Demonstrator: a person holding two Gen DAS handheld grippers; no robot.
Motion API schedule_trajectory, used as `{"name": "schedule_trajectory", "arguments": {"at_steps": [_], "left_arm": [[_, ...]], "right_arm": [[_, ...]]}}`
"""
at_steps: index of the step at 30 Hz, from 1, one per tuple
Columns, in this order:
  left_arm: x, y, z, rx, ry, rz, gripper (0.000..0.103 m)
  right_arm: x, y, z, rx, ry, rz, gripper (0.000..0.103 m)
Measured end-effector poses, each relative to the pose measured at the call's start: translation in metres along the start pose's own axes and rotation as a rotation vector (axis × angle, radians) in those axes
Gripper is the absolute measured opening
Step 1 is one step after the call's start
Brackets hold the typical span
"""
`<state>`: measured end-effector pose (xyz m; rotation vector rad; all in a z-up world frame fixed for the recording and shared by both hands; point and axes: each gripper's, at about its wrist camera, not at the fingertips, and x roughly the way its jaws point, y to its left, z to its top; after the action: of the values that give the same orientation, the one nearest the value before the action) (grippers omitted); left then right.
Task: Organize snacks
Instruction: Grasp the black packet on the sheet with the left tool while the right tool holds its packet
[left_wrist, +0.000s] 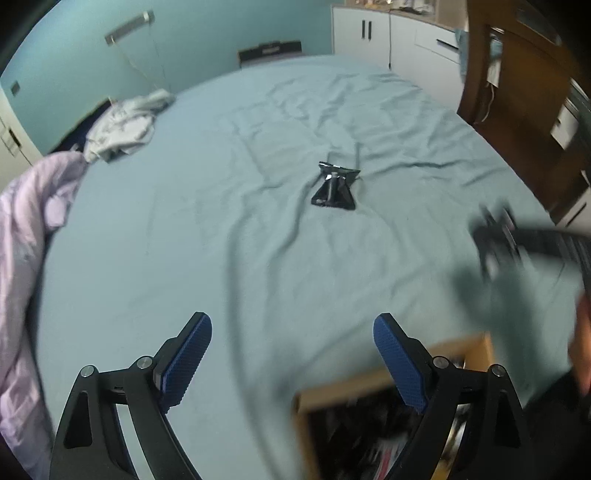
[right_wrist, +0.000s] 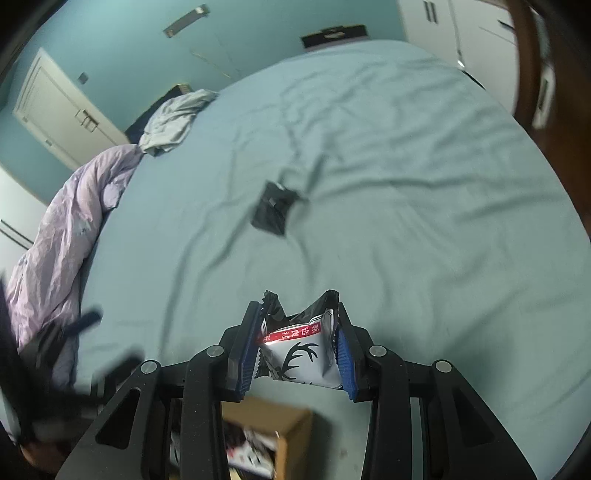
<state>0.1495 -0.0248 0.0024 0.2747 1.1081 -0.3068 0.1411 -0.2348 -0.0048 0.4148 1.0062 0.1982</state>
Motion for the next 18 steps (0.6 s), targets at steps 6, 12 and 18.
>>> {"name": "schedule_trajectory", "arguments": {"at_steps": [6, 12, 18], "left_arm": [[0.049, -0.017, 0.062, 0.078, 0.015, 0.016, 0.091], [0.114, -0.022, 0.113, 0.019, 0.064, 0.038, 0.091], [0.157, -0.042, 0.135, -0.005, 0.086, -0.011, 0.091]], "right_arm": [[-0.032, -0.035, -0.038, 0.179, -0.016, 0.125, 0.035], [-0.042, -0.065, -0.06, 0.289, -0.041, 0.11, 0.035], [-0.022, -0.062, -0.051, 0.291, -0.012, 0.086, 0.036]]}}
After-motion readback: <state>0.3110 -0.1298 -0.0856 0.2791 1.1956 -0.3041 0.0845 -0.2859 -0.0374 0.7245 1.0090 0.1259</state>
